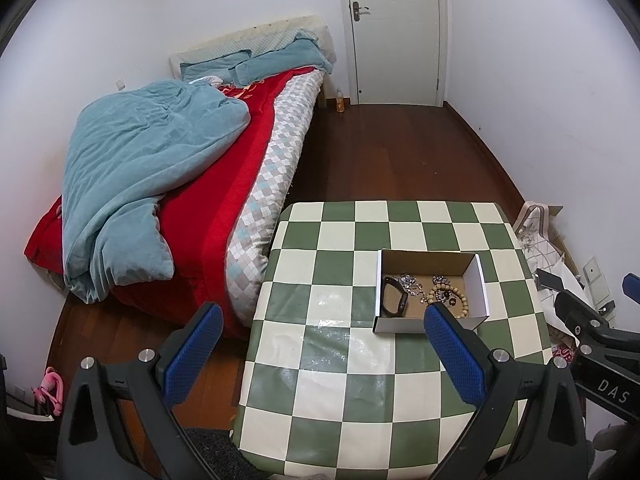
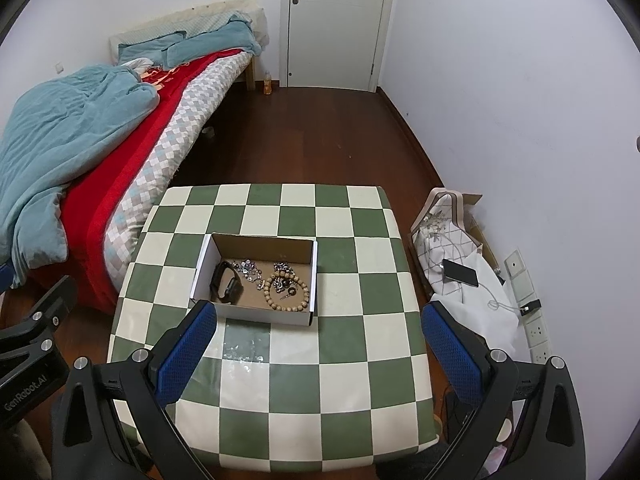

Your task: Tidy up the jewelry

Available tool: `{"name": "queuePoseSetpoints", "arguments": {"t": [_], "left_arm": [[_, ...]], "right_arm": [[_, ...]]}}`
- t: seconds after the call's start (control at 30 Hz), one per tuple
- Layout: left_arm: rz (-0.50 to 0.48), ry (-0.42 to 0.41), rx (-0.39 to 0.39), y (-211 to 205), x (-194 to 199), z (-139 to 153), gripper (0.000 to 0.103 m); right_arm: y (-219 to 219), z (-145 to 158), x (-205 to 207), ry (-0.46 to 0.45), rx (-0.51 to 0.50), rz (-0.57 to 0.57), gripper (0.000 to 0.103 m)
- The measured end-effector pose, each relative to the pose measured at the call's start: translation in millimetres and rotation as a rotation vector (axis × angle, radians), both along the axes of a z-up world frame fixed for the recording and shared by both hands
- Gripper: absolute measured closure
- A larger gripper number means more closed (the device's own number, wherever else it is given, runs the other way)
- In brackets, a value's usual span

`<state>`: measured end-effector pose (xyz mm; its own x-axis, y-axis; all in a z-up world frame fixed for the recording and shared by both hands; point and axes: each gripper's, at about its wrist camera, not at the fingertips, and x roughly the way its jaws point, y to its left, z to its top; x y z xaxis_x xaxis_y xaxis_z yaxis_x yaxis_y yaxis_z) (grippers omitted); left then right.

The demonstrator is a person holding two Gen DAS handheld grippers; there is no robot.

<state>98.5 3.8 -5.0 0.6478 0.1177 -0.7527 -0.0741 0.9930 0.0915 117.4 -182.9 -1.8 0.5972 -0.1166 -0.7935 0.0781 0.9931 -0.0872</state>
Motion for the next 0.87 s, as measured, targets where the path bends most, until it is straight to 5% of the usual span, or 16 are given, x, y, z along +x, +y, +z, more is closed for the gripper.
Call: {"name": "queuePoseSetpoints", "arguments": {"t": [0.87], "left_arm": [[-0.003, -0.008, -0.012, -1.0, -4.0, 5.4, 0.0]], "right_arm": [[-1.3, 3.7, -4.3, -0.003, 0.004, 0.002, 0.0]]}}
